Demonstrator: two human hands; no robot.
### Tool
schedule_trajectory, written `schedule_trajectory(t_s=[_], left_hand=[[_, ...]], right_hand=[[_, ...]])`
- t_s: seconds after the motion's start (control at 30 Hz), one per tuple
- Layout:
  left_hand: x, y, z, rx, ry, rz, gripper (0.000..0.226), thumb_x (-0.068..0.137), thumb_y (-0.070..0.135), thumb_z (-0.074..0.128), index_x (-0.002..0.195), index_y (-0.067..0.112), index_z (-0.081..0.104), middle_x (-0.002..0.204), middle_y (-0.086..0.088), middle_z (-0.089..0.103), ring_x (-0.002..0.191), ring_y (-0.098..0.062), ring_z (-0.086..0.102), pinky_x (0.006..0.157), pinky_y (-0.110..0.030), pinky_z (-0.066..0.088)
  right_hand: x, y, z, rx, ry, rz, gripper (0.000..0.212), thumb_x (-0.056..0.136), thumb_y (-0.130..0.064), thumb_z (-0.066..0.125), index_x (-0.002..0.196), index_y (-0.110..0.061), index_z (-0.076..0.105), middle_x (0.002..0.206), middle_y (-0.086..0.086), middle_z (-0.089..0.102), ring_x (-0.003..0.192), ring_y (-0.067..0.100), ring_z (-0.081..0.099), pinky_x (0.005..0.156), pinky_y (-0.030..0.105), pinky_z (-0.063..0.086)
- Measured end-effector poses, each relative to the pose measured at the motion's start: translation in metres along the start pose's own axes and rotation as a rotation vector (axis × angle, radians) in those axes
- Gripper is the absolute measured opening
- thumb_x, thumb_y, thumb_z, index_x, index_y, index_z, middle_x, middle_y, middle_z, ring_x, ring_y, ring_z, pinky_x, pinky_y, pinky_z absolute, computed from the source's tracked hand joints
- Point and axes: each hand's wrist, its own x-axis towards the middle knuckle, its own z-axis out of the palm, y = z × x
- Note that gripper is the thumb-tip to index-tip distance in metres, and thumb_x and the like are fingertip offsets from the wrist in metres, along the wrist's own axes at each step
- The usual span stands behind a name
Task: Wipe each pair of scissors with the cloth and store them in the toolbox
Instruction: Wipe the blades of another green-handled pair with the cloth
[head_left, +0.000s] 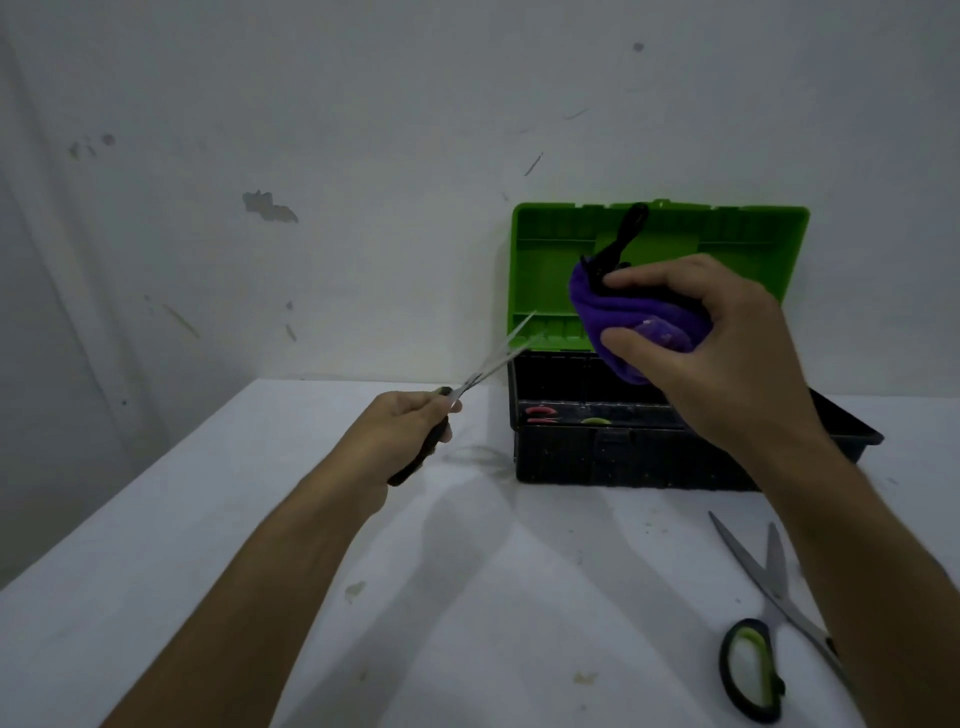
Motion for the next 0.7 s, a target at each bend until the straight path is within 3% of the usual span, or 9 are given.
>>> schedule_trajectory(t_s=[0.1,0.23,0.33,0.53,0.7], left_hand=[[-0.003,0.001,0.003,-0.183,-0.039,-0.048,0.021,0.097,0.021,0.059,0.104,0.006,0.070,0.073,-0.004,0.062,0.064,-0.014,0.055,0.054,-0.022,0.051],[-0.003,0.000,0.008,-0.291,-0.004,0.011,0.009,0.096,0.008,0.058,0.100,0.008,0.066,0.074,-0.007,0.067,0.063,-0.015,0.061,0.056,-0.024,0.053],[-0.002,0.000,0.010,-0.255,0.061,0.059,0.010,0.094,0.008,0.060,0.095,0.017,0.064,0.079,-0.005,0.071,0.069,-0.016,0.066,0.062,-0.026,0.054],[-0.001,-0.005,0.021,-0.135,0.151,0.221,0.019,0.092,0.007,0.063,0.108,0.017,0.061,0.086,-0.009,0.071,0.074,-0.013,0.068,0.055,-0.021,0.056],[-0.004,-0.009,0.036,-0.039,0.164,0.294,0.018,0.091,0.011,0.063,0.109,0.015,0.062,0.088,-0.008,0.071,0.080,-0.024,0.069,0.057,-0.032,0.057]], right_hand=[[0.001,-0.003,-0.005,-0.004,0.005,0.000,0.041,0.074,-0.016,0.082,0.113,-0.024,0.069,0.110,-0.008,0.065,0.099,0.000,0.061,0.081,0.010,0.049],[-0.001,-0.008,-0.002,-0.034,-0.028,-0.019,0.040,0.075,-0.016,0.081,0.112,-0.024,0.069,0.110,-0.008,0.065,0.099,0.001,0.061,0.083,0.011,0.049],[-0.004,-0.008,0.006,-0.062,-0.066,-0.014,0.040,0.074,-0.017,0.081,0.112,-0.024,0.070,0.108,-0.008,0.064,0.097,0.002,0.061,0.082,0.012,0.048],[-0.019,-0.002,0.045,-0.188,-0.125,-0.001,0.046,0.076,-0.023,0.079,0.120,-0.026,0.065,0.111,-0.008,0.059,0.099,0.008,0.057,0.086,0.024,0.051],[-0.040,0.008,0.081,-0.279,-0.167,-0.031,0.049,0.082,-0.030,0.074,0.128,-0.028,0.059,0.114,-0.008,0.055,0.101,0.011,0.053,0.082,0.024,0.050]])
